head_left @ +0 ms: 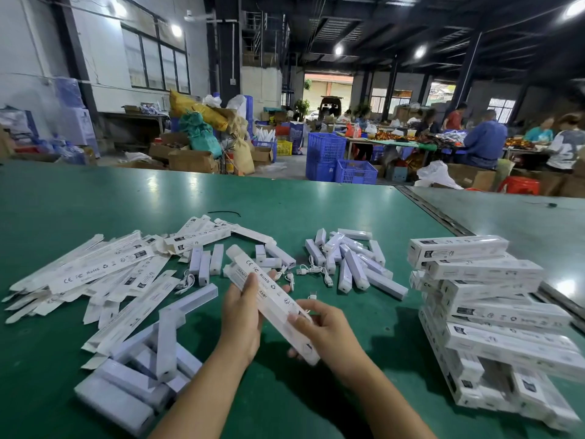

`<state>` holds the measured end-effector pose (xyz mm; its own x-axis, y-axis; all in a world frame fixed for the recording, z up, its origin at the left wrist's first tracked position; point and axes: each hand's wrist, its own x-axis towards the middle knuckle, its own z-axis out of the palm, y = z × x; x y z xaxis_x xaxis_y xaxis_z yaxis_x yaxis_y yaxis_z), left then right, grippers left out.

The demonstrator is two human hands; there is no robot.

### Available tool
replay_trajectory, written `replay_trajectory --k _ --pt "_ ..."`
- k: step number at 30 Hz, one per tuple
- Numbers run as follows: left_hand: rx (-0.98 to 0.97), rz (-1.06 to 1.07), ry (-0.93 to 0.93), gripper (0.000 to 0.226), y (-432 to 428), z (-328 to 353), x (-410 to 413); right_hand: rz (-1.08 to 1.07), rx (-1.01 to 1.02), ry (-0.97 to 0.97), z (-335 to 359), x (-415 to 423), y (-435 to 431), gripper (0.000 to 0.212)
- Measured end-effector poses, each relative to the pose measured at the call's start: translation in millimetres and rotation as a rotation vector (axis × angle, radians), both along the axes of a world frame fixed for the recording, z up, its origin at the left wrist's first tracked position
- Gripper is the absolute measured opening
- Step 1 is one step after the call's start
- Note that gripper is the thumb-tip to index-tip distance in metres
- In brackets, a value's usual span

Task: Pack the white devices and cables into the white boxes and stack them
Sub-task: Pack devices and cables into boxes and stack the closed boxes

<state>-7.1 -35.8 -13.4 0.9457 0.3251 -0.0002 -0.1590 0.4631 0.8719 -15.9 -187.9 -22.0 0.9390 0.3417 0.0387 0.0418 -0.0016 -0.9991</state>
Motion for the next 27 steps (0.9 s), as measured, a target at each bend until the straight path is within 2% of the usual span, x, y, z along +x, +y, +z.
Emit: replay_trajectory --k 2,4,6,11,13,15,17,19,23,27 --pt "0.152 0.041 -0.001 0.054 -1 -5 -2 -0.188 -0.021 -0.038 2 1 0 0.023" --pt "0.448 0.052 -0.057 0.074 -5 -8 -7 -0.354 -0.052 -0.128 6 3 -3 0.028" --pt "0.621 -0.016 -0.124 0.072 -12 -11 -11 -0.435 -0.094 -0.203 7 4 -5 0.03" --pt "0.803 -0.086 -0.112 0.061 -23 -14 -18 -0.424 -0.182 -0.326 4 2 -7 0.011" --pt "0.825 -0.086 -0.098 0.07 -21 -13 -19 -0.342 -0.107 -0.319 5 -1 -6 0.009" --pt "0.811 -0.103 -0.081 0.074 -18 -11 -17 -0.237 0.032 -0.233 8 -3 -7 0.031" --pt "0.79 -0.131 -0.093 0.08 -14 -11 -17 -0.167 0.138 -0.153 12 -2 -9 0.042" --pt "0.753 -0.178 -0.127 0.088 -10 -12 -17 -0.142 0.148 -0.139 14 -2 -11 0.047" --pt "0.729 -0.265 -0.155 0.071 -2 -15 -17 -0.143 0.009 -0.261 15 -3 -17 0.033" --pt "0.827 -0.241 -0.159 0.048 3 -15 -19 -0.176 0.007 -0.274 15 -1 -21 0.026"
